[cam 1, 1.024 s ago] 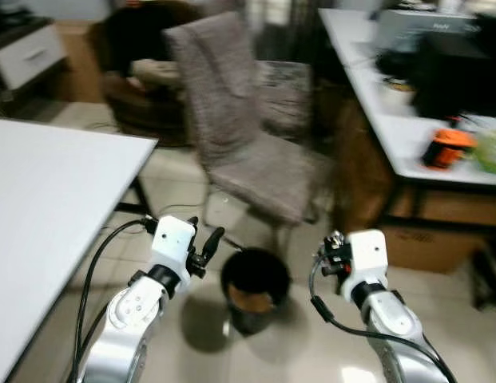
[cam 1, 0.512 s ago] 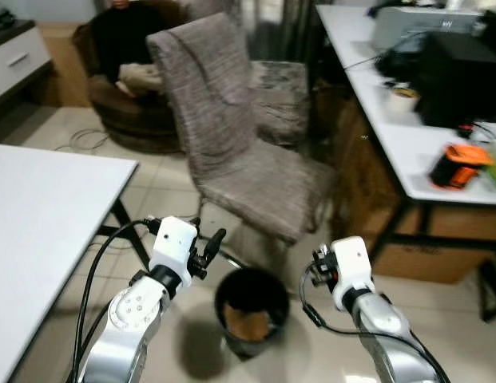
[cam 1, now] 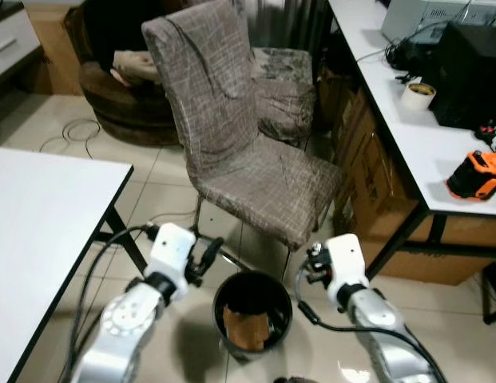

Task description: Picking trash to rubbish bin

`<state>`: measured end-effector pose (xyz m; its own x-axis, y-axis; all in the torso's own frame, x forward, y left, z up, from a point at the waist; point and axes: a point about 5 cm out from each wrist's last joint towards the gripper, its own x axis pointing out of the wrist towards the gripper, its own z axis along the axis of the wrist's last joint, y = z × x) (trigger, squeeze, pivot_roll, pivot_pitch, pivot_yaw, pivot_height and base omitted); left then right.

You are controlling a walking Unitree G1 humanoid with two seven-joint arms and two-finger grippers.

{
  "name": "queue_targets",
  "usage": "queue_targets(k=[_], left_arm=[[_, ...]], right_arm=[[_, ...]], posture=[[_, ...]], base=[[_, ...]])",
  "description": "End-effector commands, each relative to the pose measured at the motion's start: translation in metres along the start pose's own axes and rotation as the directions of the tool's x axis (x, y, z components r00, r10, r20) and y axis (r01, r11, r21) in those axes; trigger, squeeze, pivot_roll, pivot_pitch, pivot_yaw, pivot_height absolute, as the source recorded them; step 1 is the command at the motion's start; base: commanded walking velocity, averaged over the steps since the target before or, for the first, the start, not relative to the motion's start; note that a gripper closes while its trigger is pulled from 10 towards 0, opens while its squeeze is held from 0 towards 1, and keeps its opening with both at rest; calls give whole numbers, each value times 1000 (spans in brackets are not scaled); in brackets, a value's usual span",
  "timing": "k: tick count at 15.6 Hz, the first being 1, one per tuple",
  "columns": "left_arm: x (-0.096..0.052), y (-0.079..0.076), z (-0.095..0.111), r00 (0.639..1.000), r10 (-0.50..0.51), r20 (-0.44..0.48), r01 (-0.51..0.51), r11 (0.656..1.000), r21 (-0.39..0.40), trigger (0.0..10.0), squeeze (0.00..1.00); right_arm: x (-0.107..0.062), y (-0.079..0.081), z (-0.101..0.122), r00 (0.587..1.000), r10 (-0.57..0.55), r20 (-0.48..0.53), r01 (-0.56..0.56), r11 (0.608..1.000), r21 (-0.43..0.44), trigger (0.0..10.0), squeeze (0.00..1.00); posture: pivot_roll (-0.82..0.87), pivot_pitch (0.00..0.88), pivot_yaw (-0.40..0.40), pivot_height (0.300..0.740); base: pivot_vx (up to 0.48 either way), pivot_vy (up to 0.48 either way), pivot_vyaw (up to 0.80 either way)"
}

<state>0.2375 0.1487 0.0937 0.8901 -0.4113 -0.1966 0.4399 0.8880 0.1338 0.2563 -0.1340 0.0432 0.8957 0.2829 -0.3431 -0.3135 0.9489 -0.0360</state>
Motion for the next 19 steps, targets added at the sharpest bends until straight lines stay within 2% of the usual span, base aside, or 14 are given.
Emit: queue_targets(k=[1, 3, 5, 7, 9, 11, 12, 14, 16, 17, 19], left_arm=[[-2, -2, 1, 1000, -24, -13, 24, 1000, 12, 10000, 0], [-5, 0, -2, 998, -39, -42, 41, 999, 37, 10000, 0], [-11, 5, -7, 997, -13, -74, 19, 997, 69, 10000, 0], [-14, 5, -9, 996, -14, -84, 20, 997, 69, 10000, 0], [-19, 4, -9, 996, -29, -85, 33, 998, 45, 10000, 0], [-25, -3, -7, 986, -140, -88, 142, 990, 13, 10000, 0], [-25, -4, -6, 983, -161, -84, 163, 987, 7, 10000, 0], [-31, -8, -10, 960, -243, -139, 244, 970, -15, 10000, 0], [-39, -14, -14, 929, -325, -177, 323, 946, -43, 10000, 0], [-41, -16, -15, 922, -341, -182, 333, 940, -73, 10000, 0], [-40, -17, -16, 915, -351, -197, 344, 936, -74, 10000, 0]], right_arm=[[3, 0, 2, 1000, 16, 6, -16, 1000, 3, 10000, 0], [9, 3, -1, 999, 39, -12, -40, 999, -21, 10000, 0], [25, 8, 2, 998, 69, -17, -69, 997, -23, 10000, 0], [30, 12, 5, 996, 89, -15, -89, 996, -13, 10000, 0], [38, 22, 8, 986, 167, -24, -167, 986, 6, 10000, 0], [44, 35, 4, 946, 312, -86, -310, 950, 28, 10000, 0], [45, 36, 3, 940, 327, -101, -326, 945, 24, 10000, 0], [47, 40, 0, 911, 390, -134, -390, 920, 31, 10000, 0], [50, 39, 1, 902, 407, -147, -411, 912, 1, 10000, 0], [53, 36, 3, 906, 396, -146, -402, 915, -12, 10000, 0], [56, 28, 5, 920, 364, -144, -373, 927, -40, 10000, 0]], posture=[[-57, 134, -4, 740], [-58, 145, -9, 740], [-57, 162, -18, 740], [-60, 170, -20, 740], [-64, 175, -25, 740], [-65, 172, -33, 740], [-64, 172, -34, 740], [-56, 167, -38, 740], [-54, 166, -31, 740], [-53, 168, -29, 740], [-48, 170, -22, 740]], base=[[0, 0, 0], [0, 0, 0], [0, 0, 0], [0, 0, 0], [0, 0, 0], [0, 0, 0], [0, 0, 0], [0, 0, 0], [0, 0, 0], [0, 0, 0], [0, 0, 0]])
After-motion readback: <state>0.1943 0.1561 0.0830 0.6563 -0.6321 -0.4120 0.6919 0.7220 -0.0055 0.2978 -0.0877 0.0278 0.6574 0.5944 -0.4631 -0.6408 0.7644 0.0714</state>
